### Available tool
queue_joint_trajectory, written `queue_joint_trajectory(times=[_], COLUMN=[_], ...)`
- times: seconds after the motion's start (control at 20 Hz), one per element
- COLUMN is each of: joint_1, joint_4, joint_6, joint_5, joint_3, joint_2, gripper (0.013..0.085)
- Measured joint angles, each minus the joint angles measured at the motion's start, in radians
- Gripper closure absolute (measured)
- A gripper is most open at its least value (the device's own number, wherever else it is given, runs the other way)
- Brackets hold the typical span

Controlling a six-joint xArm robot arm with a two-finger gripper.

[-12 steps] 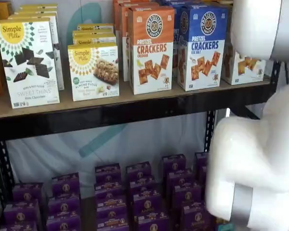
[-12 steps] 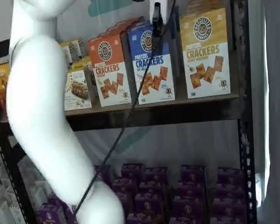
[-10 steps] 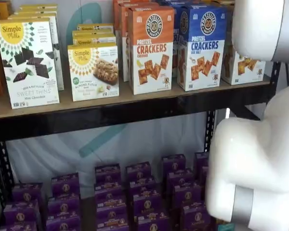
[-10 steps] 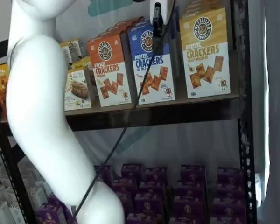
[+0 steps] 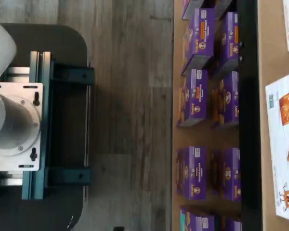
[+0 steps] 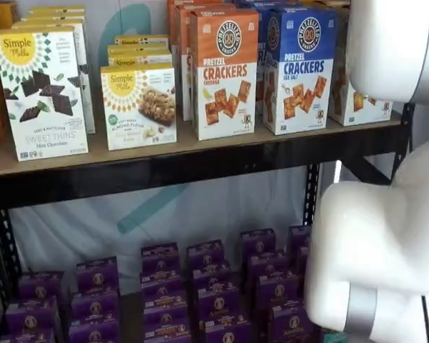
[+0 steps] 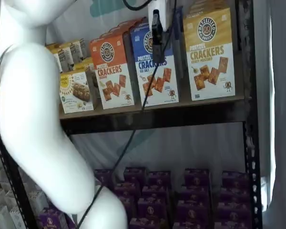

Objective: Retrieve the yellow and white box located on the top shelf, the sixth one from the left

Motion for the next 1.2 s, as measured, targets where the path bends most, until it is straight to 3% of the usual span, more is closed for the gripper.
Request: queue_joint_trajectory(times=[0.35,0.75,0.95,1.2], joint_1=[-0.035,-0.093,-0.145,-0.189], joint_4=[0.048,0.113,0.208,0.323], joint_6=[-0.015,-0.039,-0.046,-0.056], joint_5=[-0.028,-0.018,-0.046,-0.159], joint_3=[0.001,-0.062,-0.072,-0.02], joint_2=[-0.007,0.032,0.041,0.012], gripper=[0.013,0.013,0.013,0.013])
